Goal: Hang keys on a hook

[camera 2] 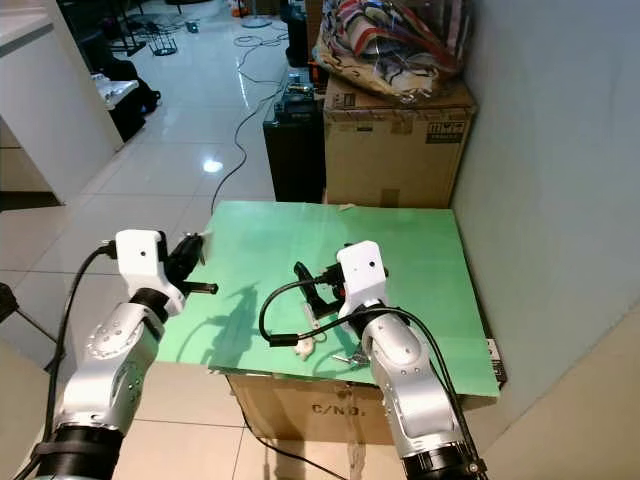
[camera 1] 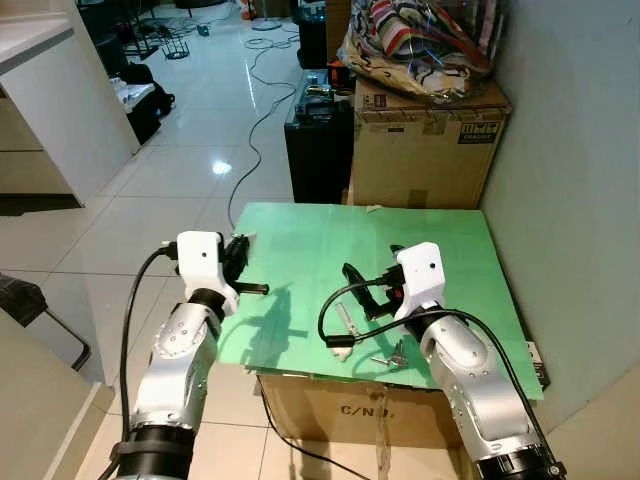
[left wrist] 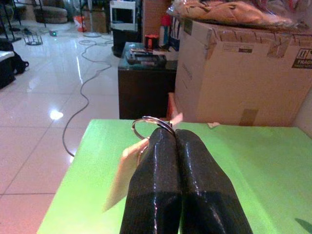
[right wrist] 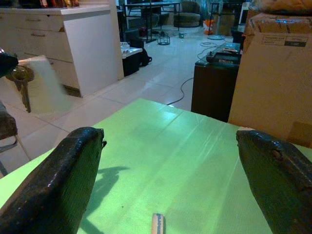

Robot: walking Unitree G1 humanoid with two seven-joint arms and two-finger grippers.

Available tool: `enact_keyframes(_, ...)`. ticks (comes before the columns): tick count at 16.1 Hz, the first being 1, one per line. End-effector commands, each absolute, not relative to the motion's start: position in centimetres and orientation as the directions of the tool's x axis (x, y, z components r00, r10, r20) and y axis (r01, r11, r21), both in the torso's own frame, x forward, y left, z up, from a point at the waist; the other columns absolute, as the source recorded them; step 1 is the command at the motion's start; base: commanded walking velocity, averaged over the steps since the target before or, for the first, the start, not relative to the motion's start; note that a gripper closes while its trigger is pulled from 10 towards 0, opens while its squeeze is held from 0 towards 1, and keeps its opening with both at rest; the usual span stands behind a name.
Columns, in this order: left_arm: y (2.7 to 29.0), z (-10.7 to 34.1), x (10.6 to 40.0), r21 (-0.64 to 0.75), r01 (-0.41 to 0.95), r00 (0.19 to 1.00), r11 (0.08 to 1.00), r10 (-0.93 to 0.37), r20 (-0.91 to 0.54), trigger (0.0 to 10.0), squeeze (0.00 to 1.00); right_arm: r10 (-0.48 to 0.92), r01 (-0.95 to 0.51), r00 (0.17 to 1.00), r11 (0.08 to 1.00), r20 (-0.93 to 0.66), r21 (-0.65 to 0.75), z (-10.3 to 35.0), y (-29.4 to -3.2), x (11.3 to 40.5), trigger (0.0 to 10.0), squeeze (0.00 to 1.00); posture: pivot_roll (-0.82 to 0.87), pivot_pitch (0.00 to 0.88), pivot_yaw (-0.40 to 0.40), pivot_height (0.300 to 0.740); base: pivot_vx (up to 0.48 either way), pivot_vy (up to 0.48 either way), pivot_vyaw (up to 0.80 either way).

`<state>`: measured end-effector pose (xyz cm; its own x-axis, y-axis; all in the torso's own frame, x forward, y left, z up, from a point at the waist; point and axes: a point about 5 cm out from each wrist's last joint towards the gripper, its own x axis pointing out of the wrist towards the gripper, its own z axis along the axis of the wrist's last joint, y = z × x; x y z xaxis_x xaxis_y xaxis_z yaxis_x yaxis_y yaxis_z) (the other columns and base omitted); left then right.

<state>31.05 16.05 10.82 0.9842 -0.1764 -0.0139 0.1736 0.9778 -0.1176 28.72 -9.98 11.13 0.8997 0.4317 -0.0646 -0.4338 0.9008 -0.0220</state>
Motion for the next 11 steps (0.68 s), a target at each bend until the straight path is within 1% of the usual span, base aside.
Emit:
enact_keyframes(1,16.07,10.9,31.31,-0.12,0.166,0.985,0.979,-0.17,-0.024,10.0,0.0,0.437,-0.438,0.897,0.899,-0.061,-0.005,11.05,-9.98,28.66,10.0,0.0,-0.22,0.0,0.121,0.74,0.0,0.0,0.0)
enact_keyframes(5,15.66,10.87,31.62,-0.199,0.153,0.985,0.968,-0.165,-0.043,10.0,0.0,0.438,-0.44,0.896,0.898,-0.071,-0.007,10.78,-10.1,28.58,10.0,0.0,-0.22,0.0,0.117,0.74,0.0,0.0,0.0)
enact_keyframes(8,15.77,10.78,31.7,-0.184,0.148,0.986,0.972,-0.159,-0.049,10.0,0.0,0.438,-0.44,0.896,0.898,-0.076,-0.007,10.7,-10.02,28.6,10.0,0.0,-0.22,0.0,0.117,0.74,0.0,0.0,0.0)
enact_keyframes(11,15.87,10.78,31.76,-0.162,0.143,0.987,0.976,-0.152,-0.05,10.0,0.0,0.44,-0.442,0.895,0.897,-0.076,-0.007,10.72,-9.9,28.6,10.0,0.0,-0.22,0.0,0.119,0.74,-0.241,0.0,0.0)
